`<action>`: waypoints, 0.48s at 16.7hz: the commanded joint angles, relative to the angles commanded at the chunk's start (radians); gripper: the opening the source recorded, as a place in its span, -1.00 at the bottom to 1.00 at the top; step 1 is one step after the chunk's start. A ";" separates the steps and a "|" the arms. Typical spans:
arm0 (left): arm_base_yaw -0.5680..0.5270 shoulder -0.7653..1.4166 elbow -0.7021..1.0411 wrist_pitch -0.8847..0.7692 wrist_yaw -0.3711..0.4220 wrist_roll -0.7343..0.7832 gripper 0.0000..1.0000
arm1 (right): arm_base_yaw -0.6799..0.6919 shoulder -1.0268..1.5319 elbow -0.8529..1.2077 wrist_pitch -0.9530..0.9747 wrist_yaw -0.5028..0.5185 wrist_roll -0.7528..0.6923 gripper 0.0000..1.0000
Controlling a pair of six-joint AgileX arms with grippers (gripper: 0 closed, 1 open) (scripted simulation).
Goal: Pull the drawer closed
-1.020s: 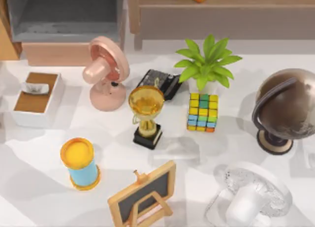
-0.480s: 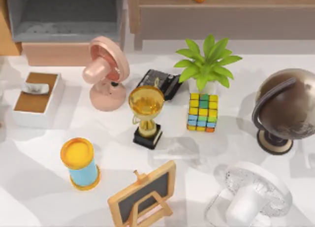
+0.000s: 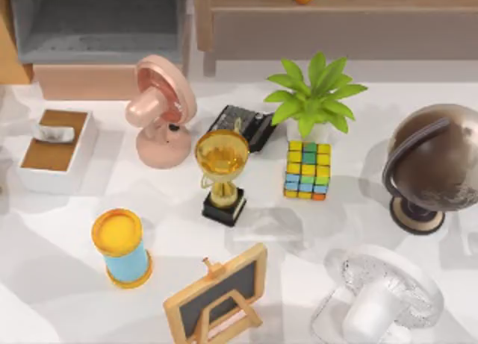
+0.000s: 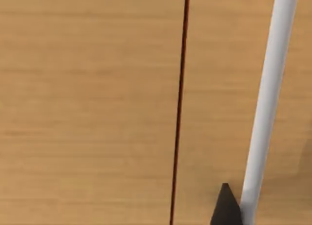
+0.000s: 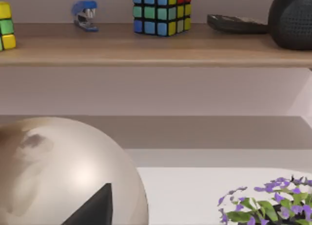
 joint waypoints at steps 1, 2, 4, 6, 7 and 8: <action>0.000 0.000 0.000 0.000 0.000 0.000 0.66 | 0.000 0.000 0.000 0.000 0.000 0.000 1.00; 0.000 0.000 0.000 0.000 0.000 0.000 0.81 | 0.000 0.000 0.000 0.000 0.000 0.000 1.00; 0.000 0.000 0.000 0.000 0.000 0.000 1.00 | 0.000 0.000 0.000 0.000 0.000 0.000 1.00; 0.000 0.000 0.000 0.000 0.000 0.000 1.00 | 0.000 0.000 0.000 0.000 0.000 0.000 1.00; 0.000 0.000 0.000 0.000 0.000 0.000 1.00 | 0.000 0.000 0.000 0.000 0.000 0.000 1.00; 0.000 0.000 0.000 0.000 0.000 0.000 1.00 | 0.000 0.000 0.000 0.000 0.000 0.000 1.00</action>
